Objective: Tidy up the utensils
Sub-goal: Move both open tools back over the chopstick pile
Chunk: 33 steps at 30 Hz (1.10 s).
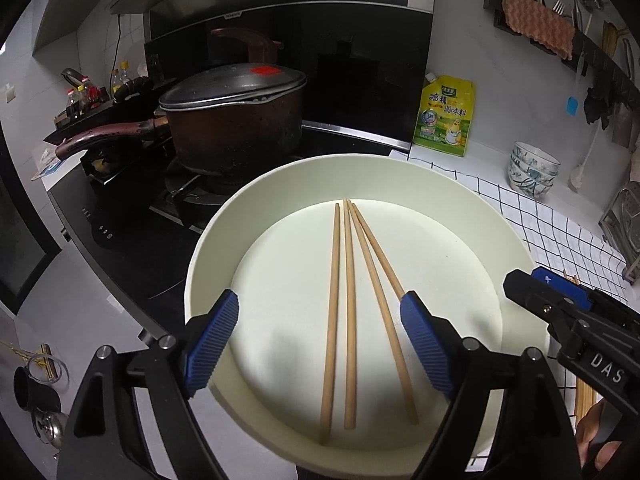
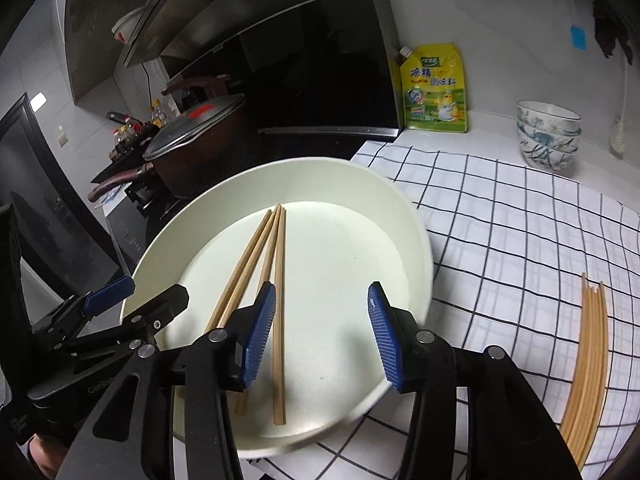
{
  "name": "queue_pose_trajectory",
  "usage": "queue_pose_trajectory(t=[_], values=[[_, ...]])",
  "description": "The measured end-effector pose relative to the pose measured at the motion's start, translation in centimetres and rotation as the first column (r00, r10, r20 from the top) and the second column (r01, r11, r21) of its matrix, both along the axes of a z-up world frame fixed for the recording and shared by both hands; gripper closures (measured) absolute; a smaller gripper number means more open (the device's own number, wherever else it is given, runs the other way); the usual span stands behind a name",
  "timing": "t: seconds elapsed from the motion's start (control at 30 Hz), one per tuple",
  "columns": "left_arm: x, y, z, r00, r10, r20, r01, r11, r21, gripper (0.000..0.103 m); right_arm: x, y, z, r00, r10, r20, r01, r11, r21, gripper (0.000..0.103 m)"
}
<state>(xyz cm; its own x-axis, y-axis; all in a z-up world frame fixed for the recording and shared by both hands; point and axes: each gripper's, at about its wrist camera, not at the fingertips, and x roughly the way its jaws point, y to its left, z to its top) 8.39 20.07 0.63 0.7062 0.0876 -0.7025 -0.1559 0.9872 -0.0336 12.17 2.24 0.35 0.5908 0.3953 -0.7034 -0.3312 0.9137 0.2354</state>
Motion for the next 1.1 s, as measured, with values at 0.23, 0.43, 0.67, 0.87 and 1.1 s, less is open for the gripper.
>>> queue_pose_trajectory(t=[0.23, 0.43, 0.67, 0.87, 1.1], values=[[-1.9, -1.4, 0.7, 1.0, -0.012, 0.022, 0.012, 1.0, 0.007, 0.012, -2.3, -1.8, 0.4, 1.0, -0.027, 0.009, 0.027, 1.0, -0.01, 0.05], [-2.9, -3.5, 0.8, 0.999, -0.045, 0.028, 0.045, 0.999, -0.003, 0.01, -4.1, -4.6, 0.7, 0.997, -0.072, 0.023, 0.072, 0.997, -0.019, 0.043], [-3.5, -7.3, 0.6, 0.993, -0.116, 0.022, 0.116, 0.993, -0.009, 0.01, -5.6, -9.4, 0.7, 0.988, -0.156, 0.019, 0.156, 0.987, -0.028, 0.041], [-4.4, -11.4, 0.6, 0.981, -0.19, 0.034, 0.191, 0.981, -0.028, 0.009, -7.3, -14.7, 0.7, 0.967, -0.252, 0.025, 0.253, 0.966, -0.045, 0.039], [-4.4, -16.0, 0.4, 0.962, -0.273, 0.029, 0.274, 0.961, -0.047, 0.009, -8.7, -20.5, -0.5, 0.935, -0.356, 0.004, 0.355, 0.932, -0.078, 0.039]])
